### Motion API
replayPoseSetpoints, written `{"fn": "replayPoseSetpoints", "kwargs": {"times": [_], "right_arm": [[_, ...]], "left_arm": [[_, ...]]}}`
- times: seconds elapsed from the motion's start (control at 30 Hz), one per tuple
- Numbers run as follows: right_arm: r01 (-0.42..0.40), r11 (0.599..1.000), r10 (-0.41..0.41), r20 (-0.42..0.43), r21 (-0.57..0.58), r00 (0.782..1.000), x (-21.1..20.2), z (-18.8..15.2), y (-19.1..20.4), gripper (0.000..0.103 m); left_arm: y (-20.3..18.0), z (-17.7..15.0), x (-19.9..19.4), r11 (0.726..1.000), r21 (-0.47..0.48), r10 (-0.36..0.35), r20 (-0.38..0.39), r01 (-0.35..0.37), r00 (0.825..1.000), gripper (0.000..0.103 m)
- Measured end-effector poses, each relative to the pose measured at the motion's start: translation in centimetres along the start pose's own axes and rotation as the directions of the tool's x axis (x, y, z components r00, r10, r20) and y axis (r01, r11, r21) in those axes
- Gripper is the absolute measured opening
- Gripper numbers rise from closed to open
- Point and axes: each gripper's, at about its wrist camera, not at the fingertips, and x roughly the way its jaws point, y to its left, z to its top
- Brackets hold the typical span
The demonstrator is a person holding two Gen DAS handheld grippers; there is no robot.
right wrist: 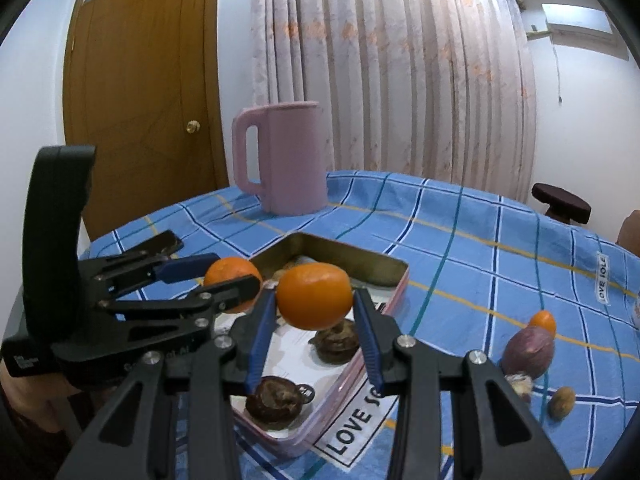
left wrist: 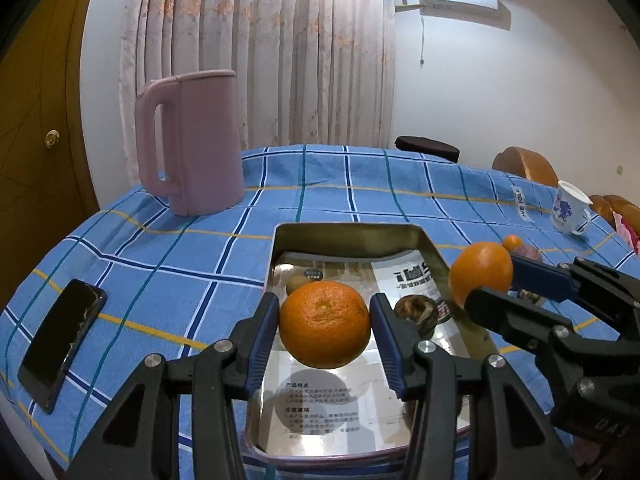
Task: Organize fruits
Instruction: 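Carry both oranges up and over the tin, then lower both oranges into the tin and open both tools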
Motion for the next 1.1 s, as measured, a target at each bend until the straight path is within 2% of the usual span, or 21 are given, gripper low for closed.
{"fn": "replayPoseSetpoints", "kwargs": {"times": [0.37,0.6,1.1], "right_arm": [[-0.012,1.0,0.011,-0.083,-0.009,0.996,1.9,-0.8,0.3,0.043],[-0.027,1.0,0.026,-0.141,-0.01,0.99,2.9,-0.8,0.3,0.043],[-0.044,0.999,0.044,-0.18,-0.001,0.983,3.6,-0.9,0.2,0.043]], "left_arm": [[-0.3,-0.9,1.4,1.0,0.023,0.007,-0.06,-0.005,0.998,0.049],[-0.9,-1.0,1.6,0.997,0.072,0.036,-0.063,-0.031,0.997,0.049],[-1.0,-1.1,1.9,0.991,0.122,0.055,-0.065,-0.047,0.996,0.049]]}}
